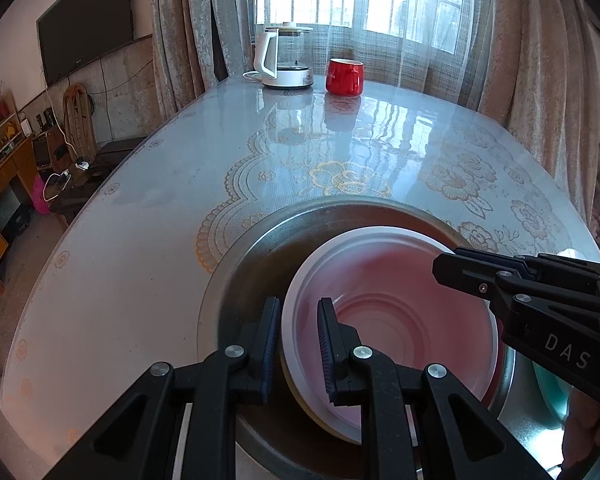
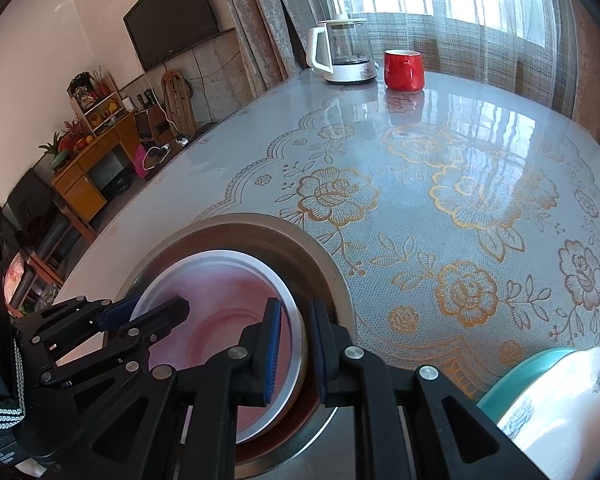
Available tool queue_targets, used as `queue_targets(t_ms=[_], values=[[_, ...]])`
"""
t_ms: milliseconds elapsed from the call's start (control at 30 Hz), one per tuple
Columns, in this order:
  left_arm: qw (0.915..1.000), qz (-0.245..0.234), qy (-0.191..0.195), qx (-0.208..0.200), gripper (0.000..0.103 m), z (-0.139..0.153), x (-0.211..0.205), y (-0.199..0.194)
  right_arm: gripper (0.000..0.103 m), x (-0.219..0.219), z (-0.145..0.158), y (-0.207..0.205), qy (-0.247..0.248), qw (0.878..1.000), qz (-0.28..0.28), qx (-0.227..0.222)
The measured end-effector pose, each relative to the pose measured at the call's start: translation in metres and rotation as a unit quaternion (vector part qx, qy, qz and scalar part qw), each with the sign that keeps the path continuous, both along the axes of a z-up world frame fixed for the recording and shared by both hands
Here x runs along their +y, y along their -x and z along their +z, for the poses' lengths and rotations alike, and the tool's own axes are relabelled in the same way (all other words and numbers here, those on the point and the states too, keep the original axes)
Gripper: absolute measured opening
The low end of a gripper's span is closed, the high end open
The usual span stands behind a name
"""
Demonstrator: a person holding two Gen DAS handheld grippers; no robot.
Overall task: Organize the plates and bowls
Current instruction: 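Lower the red-and-white bowl into the yellow bowl with both tools, then grip the steel bowl rim with both tools around the nested bowls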
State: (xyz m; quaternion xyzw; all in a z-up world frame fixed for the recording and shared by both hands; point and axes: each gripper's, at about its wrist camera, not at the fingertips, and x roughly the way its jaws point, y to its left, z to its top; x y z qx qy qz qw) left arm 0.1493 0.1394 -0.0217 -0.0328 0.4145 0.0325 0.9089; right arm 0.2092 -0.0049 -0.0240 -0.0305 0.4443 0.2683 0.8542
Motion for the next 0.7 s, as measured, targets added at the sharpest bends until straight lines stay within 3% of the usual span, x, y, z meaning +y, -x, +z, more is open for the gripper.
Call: queue_targets(t_ms=[700], values=[[0.9999, 0.0, 0.01, -0.012, 0.021, 0.008, 0.006, 0.017, 0.021, -0.014, 0.009, 0.019, -0.037, 0.999, -0.007, 0.003]])
